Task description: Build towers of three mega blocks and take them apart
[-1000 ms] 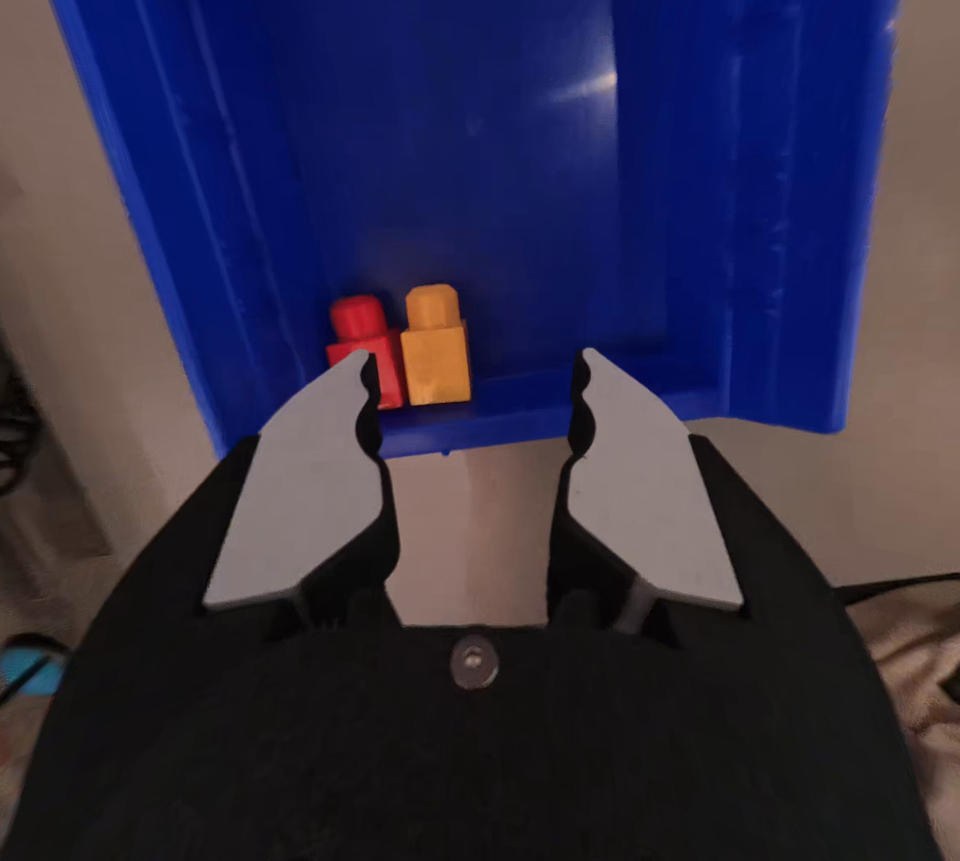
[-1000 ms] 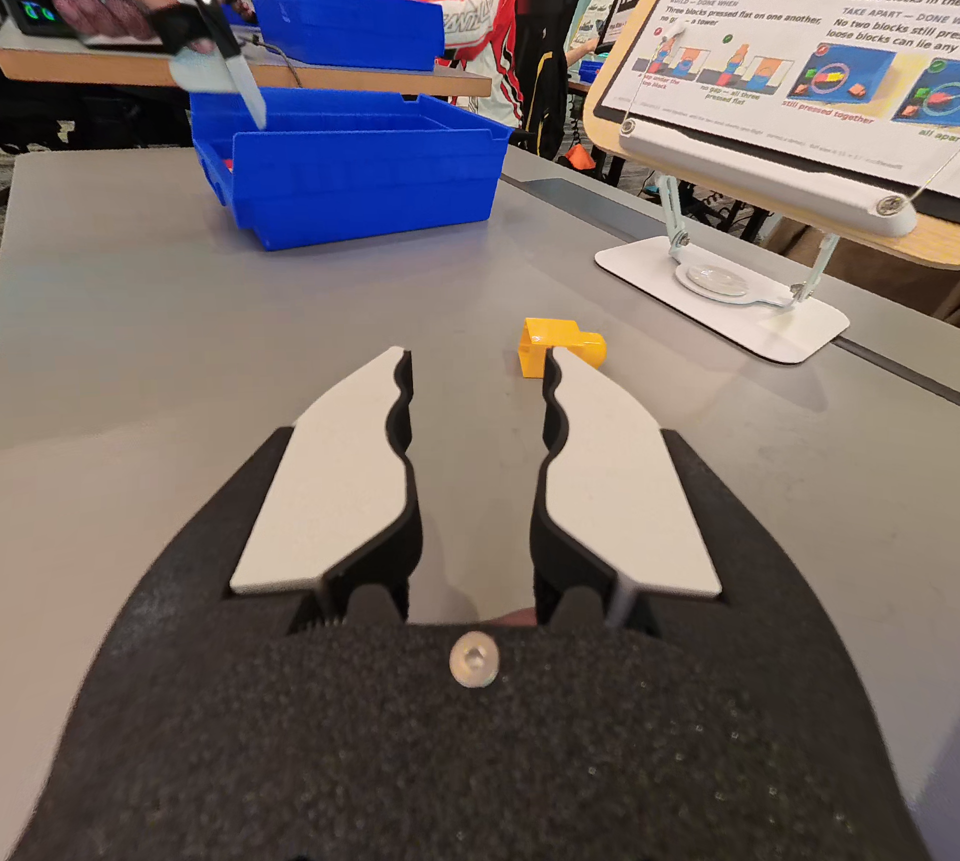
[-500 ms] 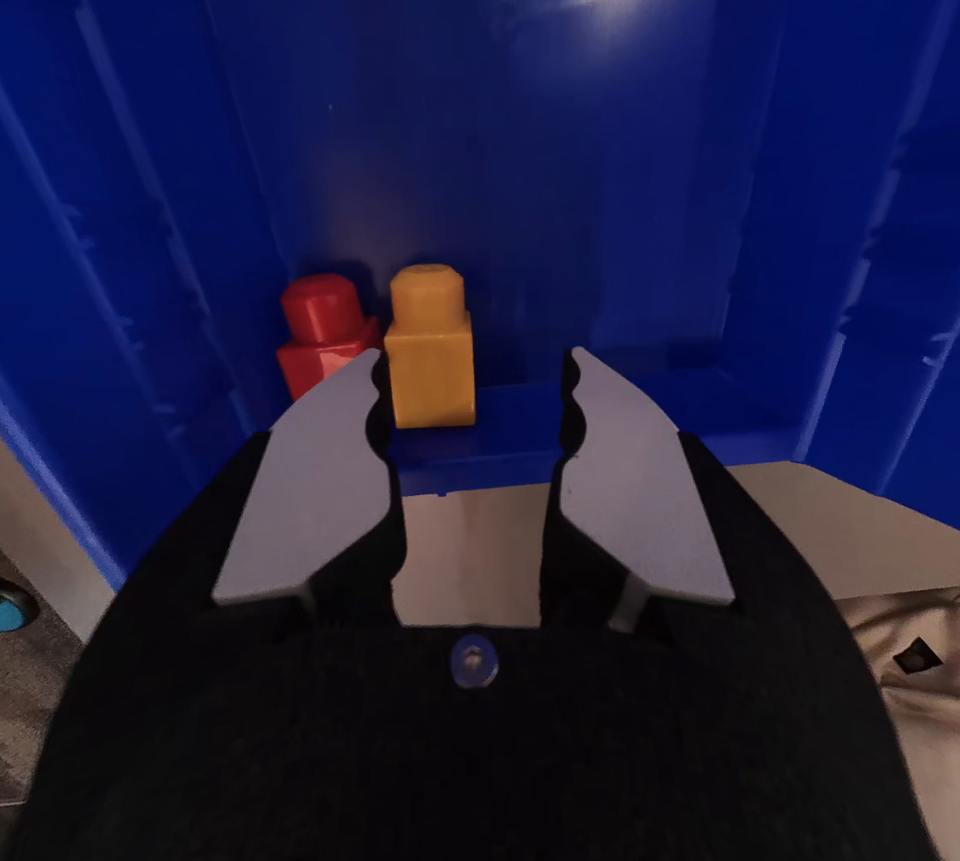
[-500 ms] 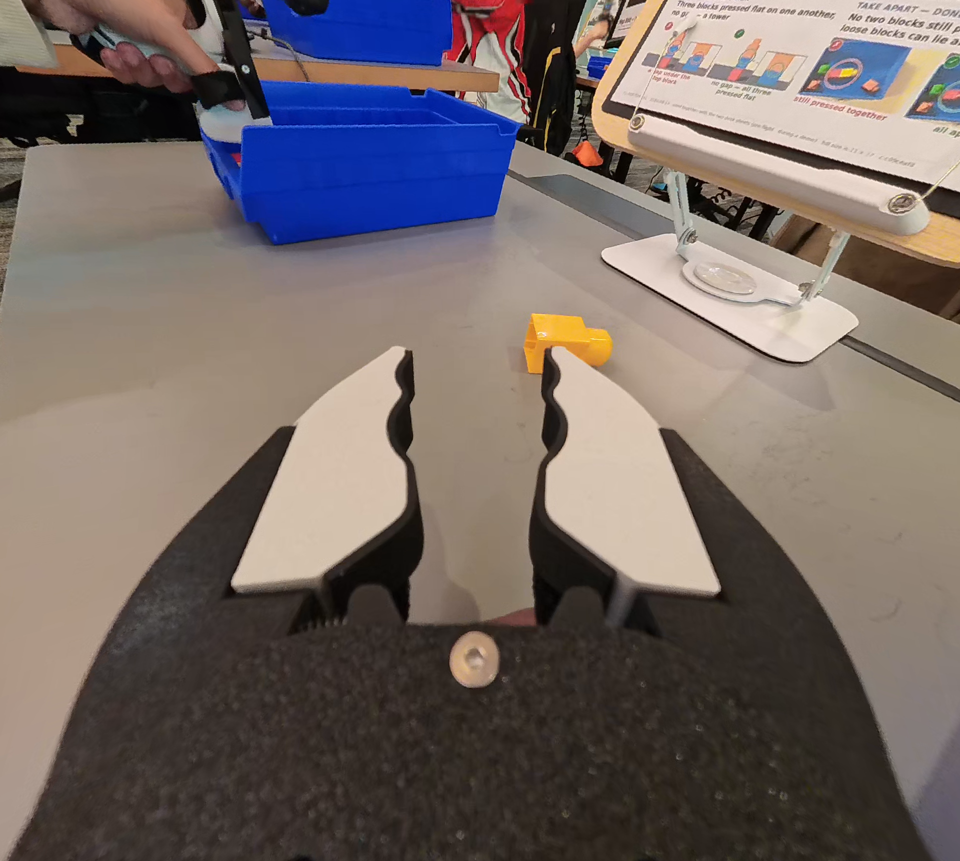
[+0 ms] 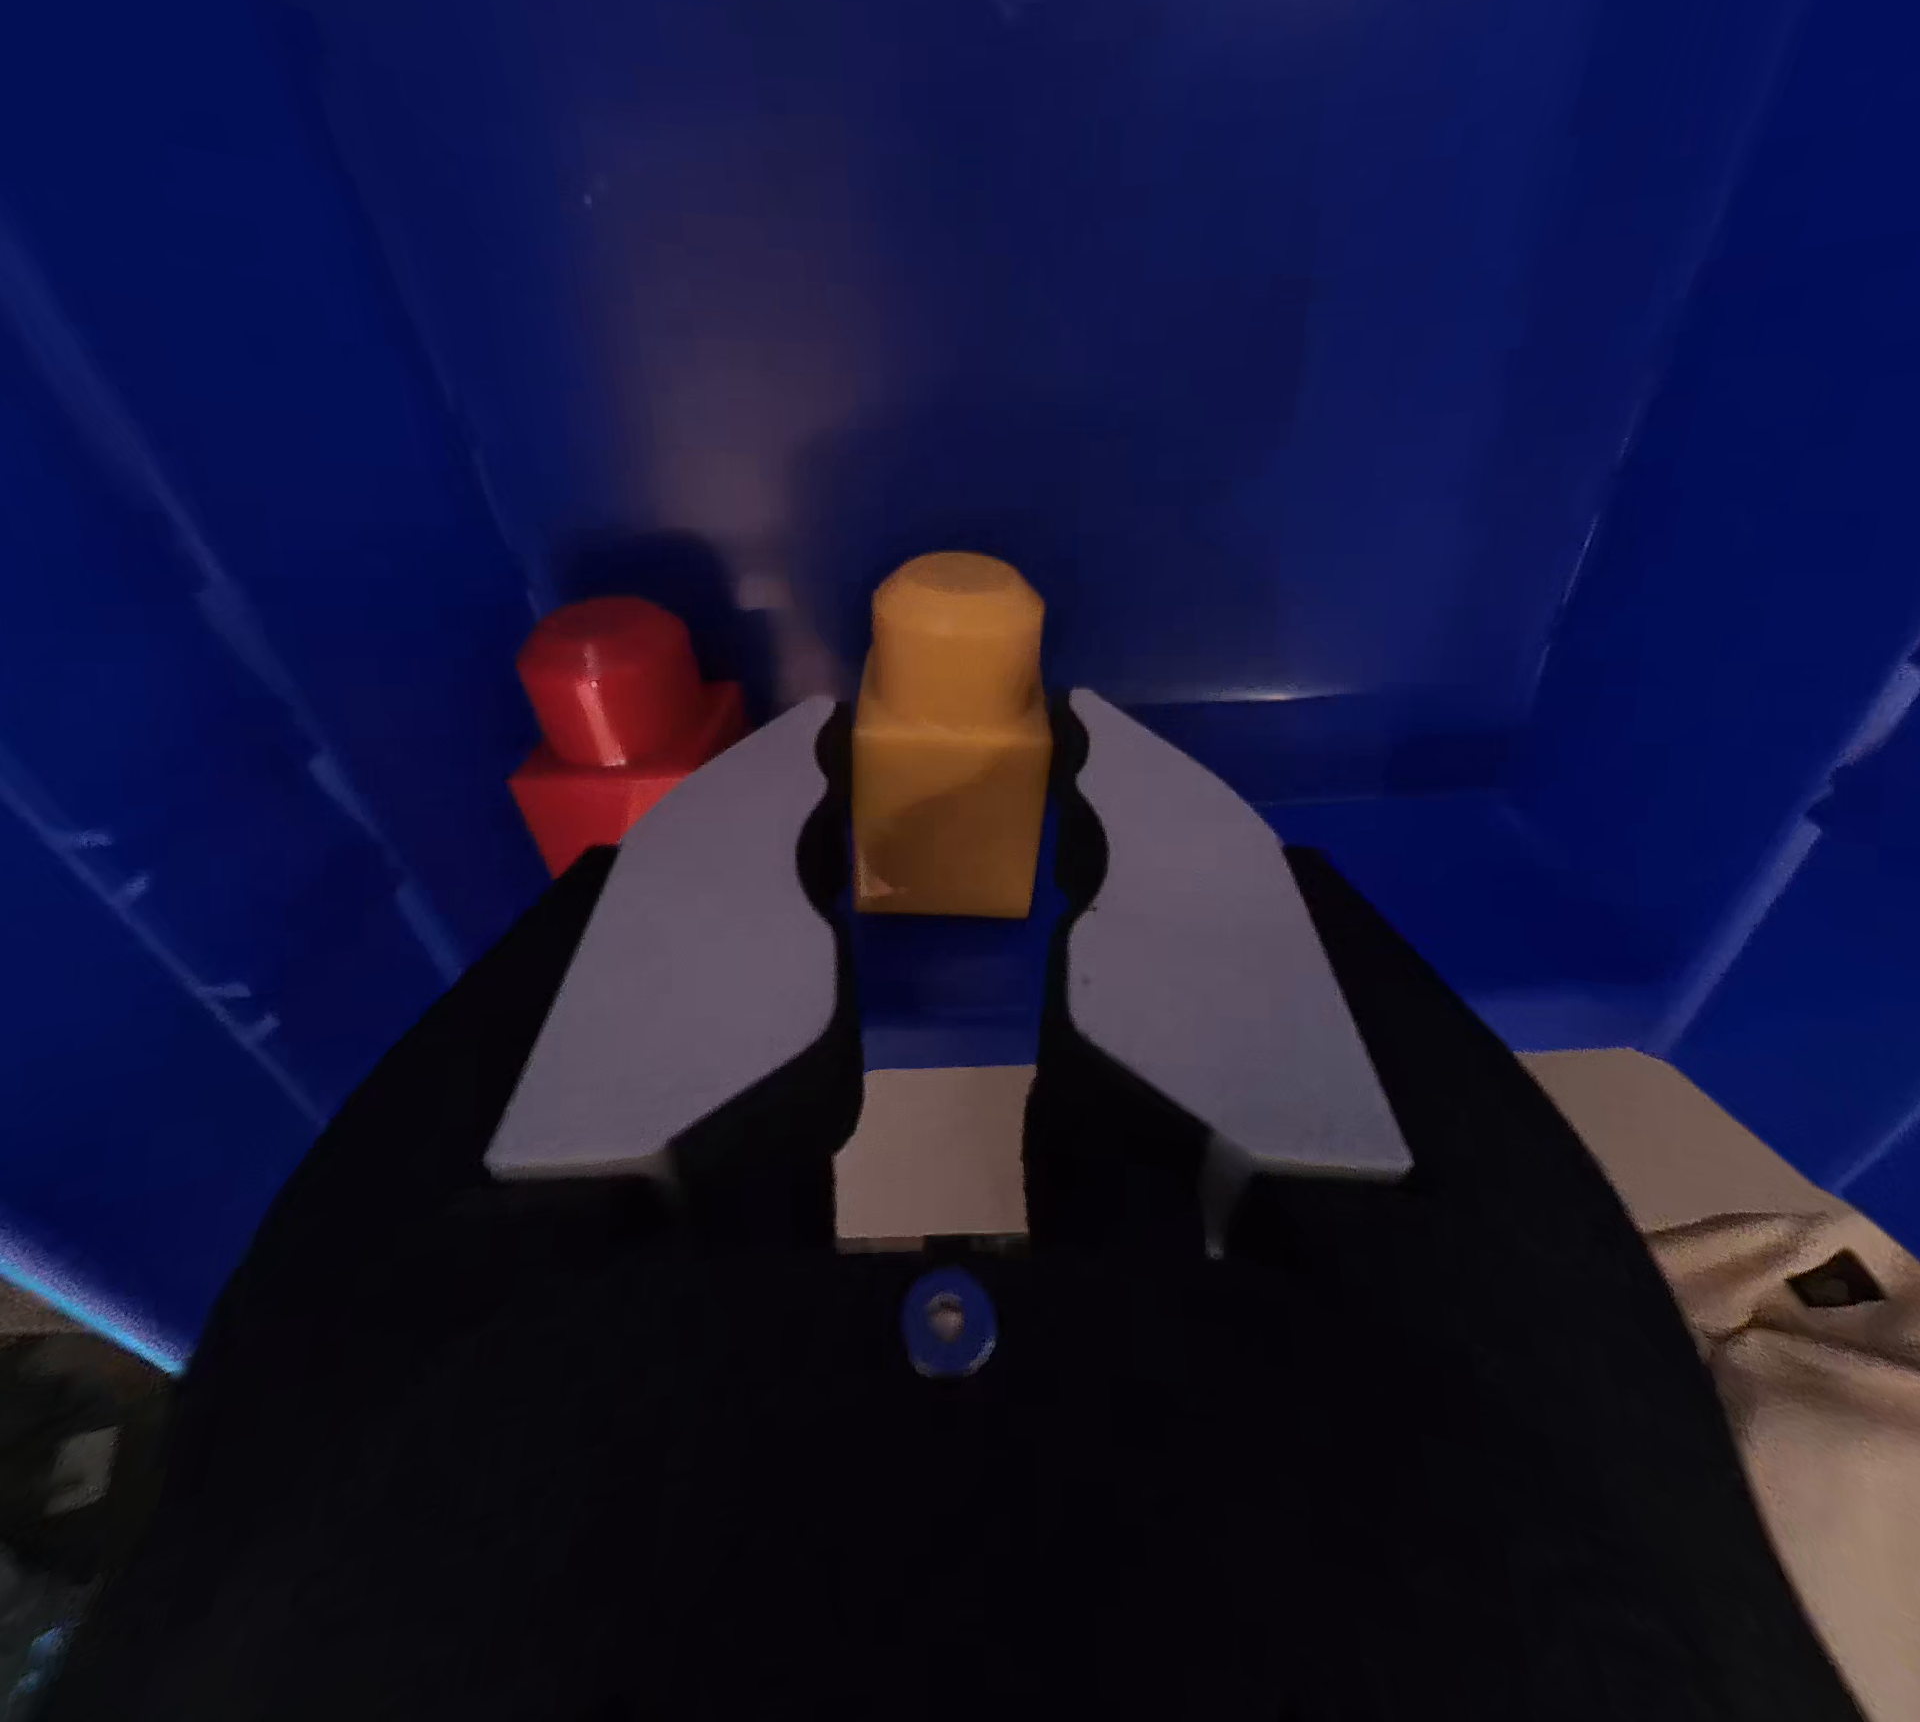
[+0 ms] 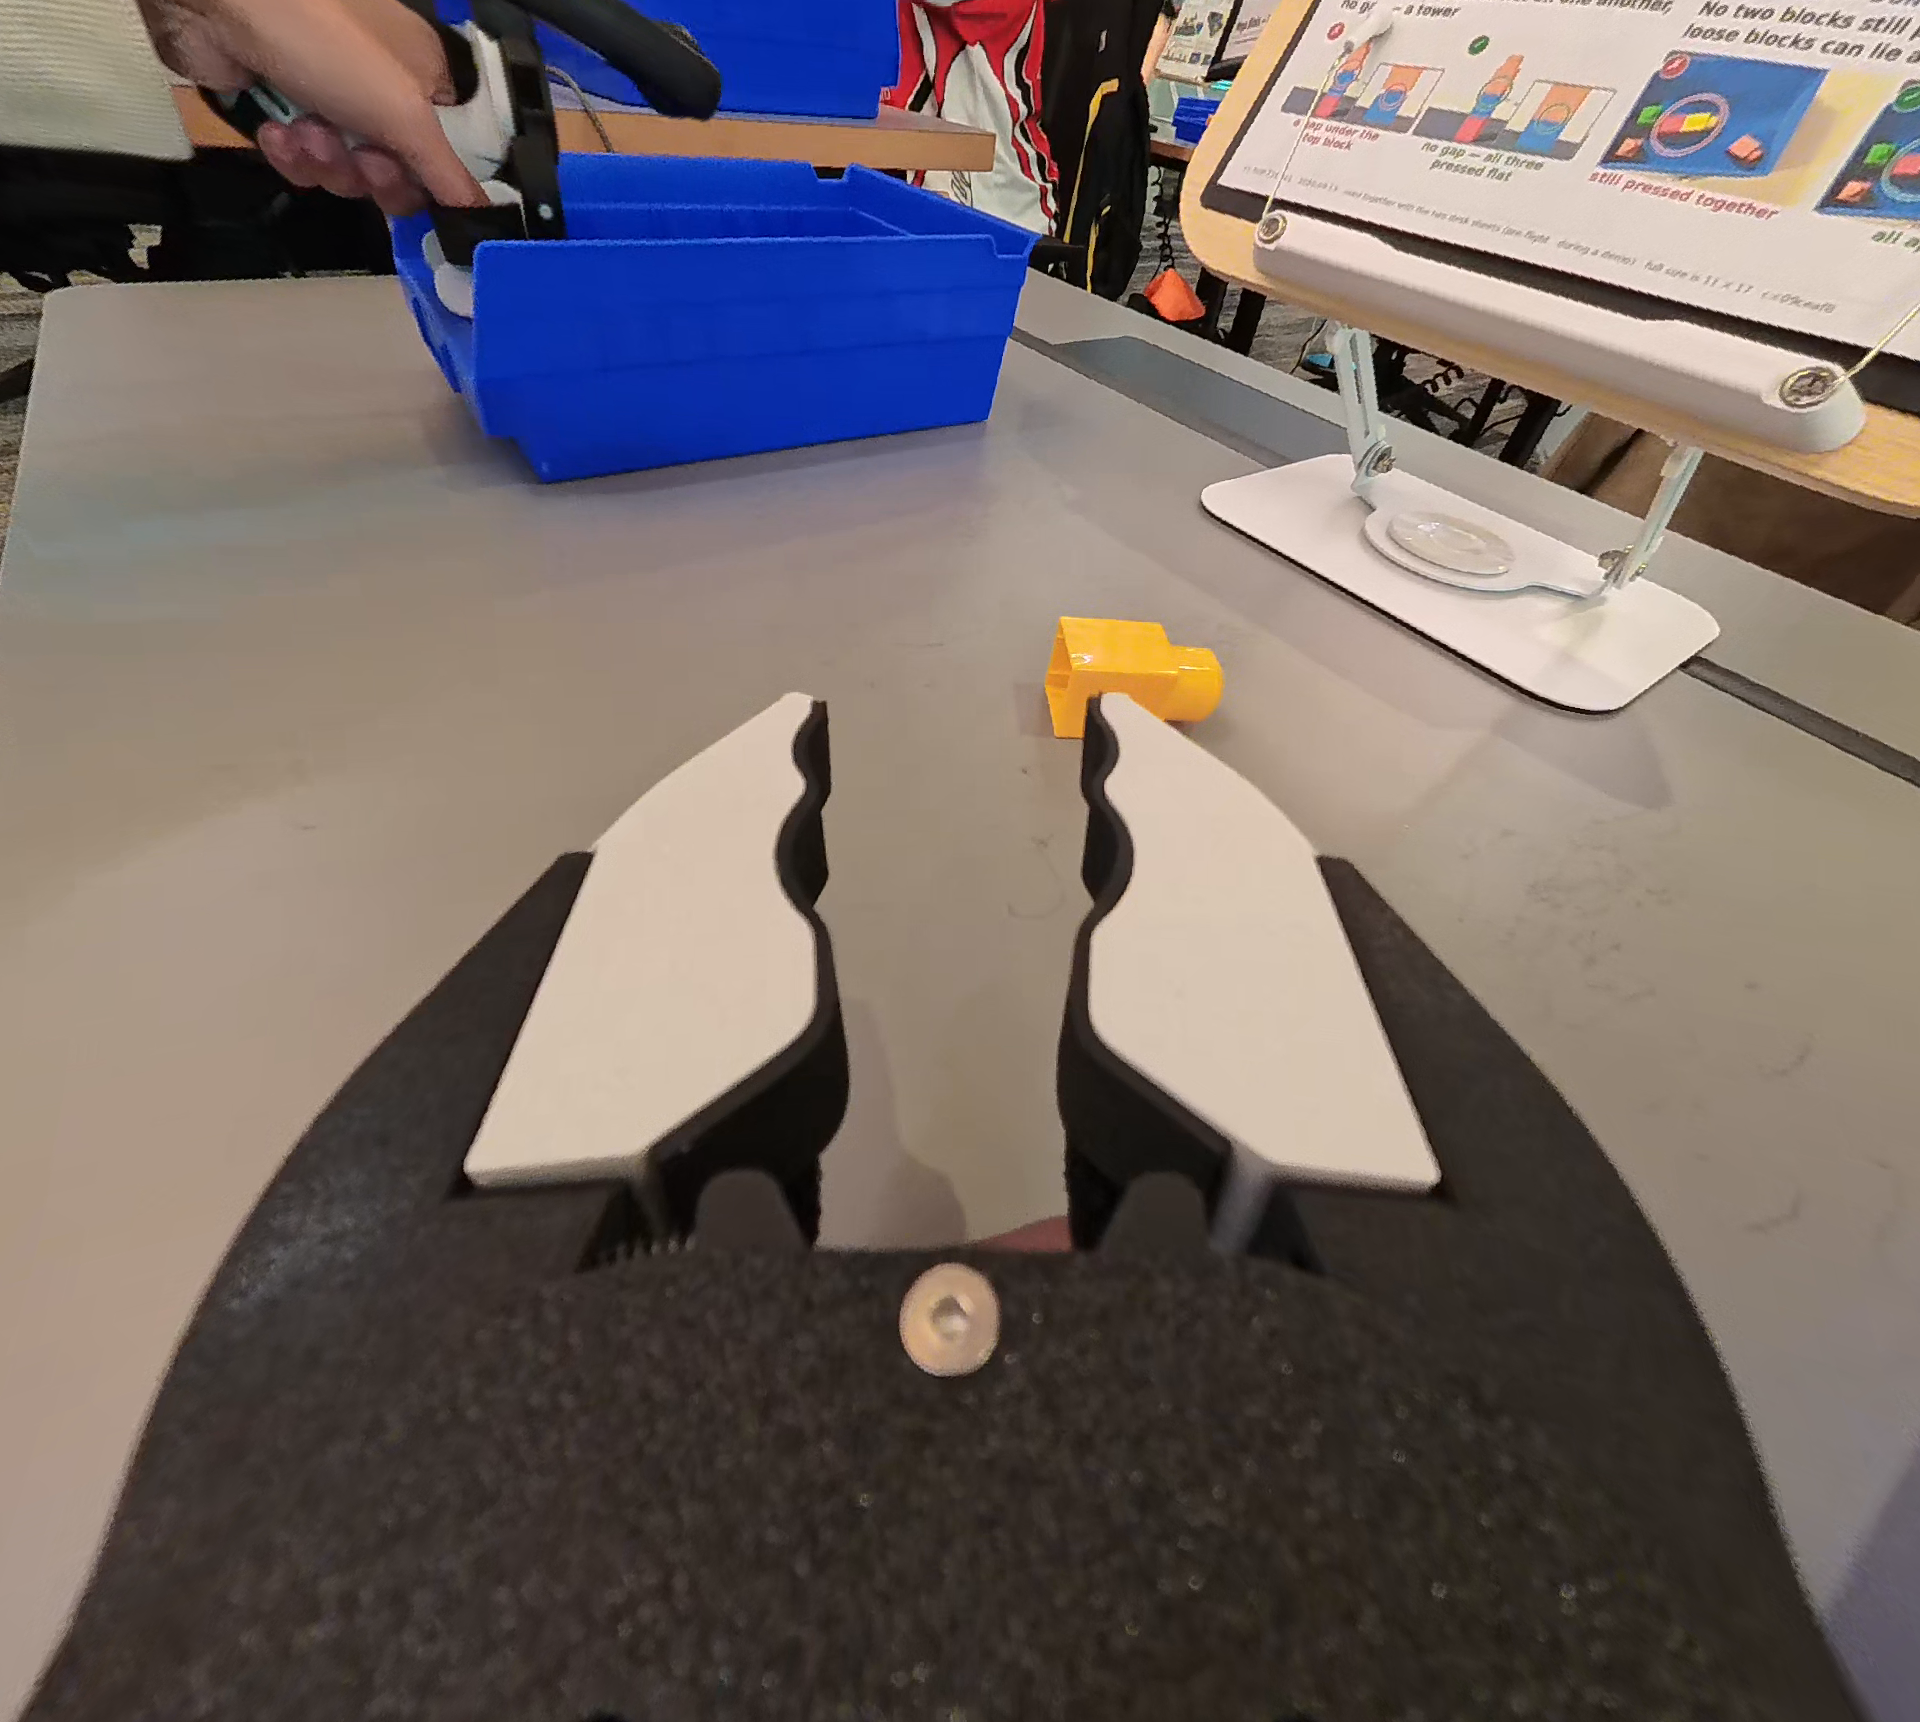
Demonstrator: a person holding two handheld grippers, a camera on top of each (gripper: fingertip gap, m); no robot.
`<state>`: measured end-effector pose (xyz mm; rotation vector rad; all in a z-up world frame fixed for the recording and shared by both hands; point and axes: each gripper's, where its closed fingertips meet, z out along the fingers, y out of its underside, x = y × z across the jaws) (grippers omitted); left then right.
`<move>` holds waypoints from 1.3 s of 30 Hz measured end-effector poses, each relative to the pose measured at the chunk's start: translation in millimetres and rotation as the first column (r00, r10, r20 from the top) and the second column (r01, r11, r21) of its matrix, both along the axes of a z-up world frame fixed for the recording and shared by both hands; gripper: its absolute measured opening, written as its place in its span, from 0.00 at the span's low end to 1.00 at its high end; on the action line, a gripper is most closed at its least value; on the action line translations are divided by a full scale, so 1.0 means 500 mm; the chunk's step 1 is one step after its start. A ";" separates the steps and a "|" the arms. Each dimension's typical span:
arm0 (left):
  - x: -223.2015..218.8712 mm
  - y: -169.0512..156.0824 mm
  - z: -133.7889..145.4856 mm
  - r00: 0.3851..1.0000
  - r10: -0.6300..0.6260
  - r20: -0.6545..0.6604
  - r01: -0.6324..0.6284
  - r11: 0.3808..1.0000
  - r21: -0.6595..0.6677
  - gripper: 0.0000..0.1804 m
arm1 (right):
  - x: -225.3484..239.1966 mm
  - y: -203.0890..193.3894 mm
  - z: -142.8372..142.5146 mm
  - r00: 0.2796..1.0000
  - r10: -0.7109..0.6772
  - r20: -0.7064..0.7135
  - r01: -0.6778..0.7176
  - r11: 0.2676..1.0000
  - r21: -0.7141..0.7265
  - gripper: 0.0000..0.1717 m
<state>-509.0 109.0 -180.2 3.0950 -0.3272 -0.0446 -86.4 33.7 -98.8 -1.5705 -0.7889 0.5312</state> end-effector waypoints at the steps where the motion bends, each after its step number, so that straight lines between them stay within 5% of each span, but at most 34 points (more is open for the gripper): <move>1: 0.001 0.002 0.001 1.000 -0.022 -0.018 0.022 1.000 -0.005 0.20 | 0.000 0.000 0.001 1.000 0.001 -0.003 -0.001 1.000 -0.002 0.27; 4: 0.034 0.014 0.028 0.998 -0.055 0.028 0.054 0.998 0.040 0.20 | 0.002 0.000 0.004 1.000 -0.001 -0.013 0.001 1.000 -0.002 0.26; 8: 0.130 0.036 0.167 0.979 -0.181 0.091 0.158 0.964 0.215 0.20 | 0.004 0.000 0.009 1.000 -0.008 -0.015 0.008 1.000 0.015 0.26; 12: 0.294 0.040 0.326 0.924 -0.365 0.109 0.299 0.873 0.386 0.20 | 0.010 0.001 0.015 0.999 -0.015 -0.035 0.015 1.000 0.019 0.26; 15: 0.439 0.026 0.362 0.859 -0.502 0.102 0.421 0.805 0.417 0.20 | 0.013 -0.001 0.023 0.998 -0.008 -0.061 0.009 1.000 0.025 0.25; 18: 0.563 0.018 0.312 0.802 -0.594 0.055 0.537 0.759 0.367 0.20 | 0.011 -0.005 0.025 0.998 0.003 -0.067 -0.002 1.000 0.027 0.25; 22: 0.685 -0.003 0.165 0.740 -0.669 0.073 0.642 0.734 0.221 0.20 | 0.006 -0.009 0.022 0.999 0.014 -0.050 -0.013 0.999 0.032 0.25; 27: 0.697 0.007 0.038 0.741 -0.670 -0.036 0.669 0.734 0.112 0.20 | 0.005 -0.012 0.021 0.999 0.017 -0.045 -0.015 0.999 0.032 0.25; 32: 0.683 0.007 -0.011 0.773 -0.634 0.014 0.630 0.771 0.091 0.20 | 0.003 -0.012 0.019 0.999 0.019 -0.042 -0.018 0.999 0.027 0.25; 39: 0.681 -0.002 -0.012 0.769 -0.639 0.031 0.634 0.768 0.097 0.25 | 0.002 -0.011 0.013 1.000 0.016 -0.024 -0.016 1.000 0.023 0.25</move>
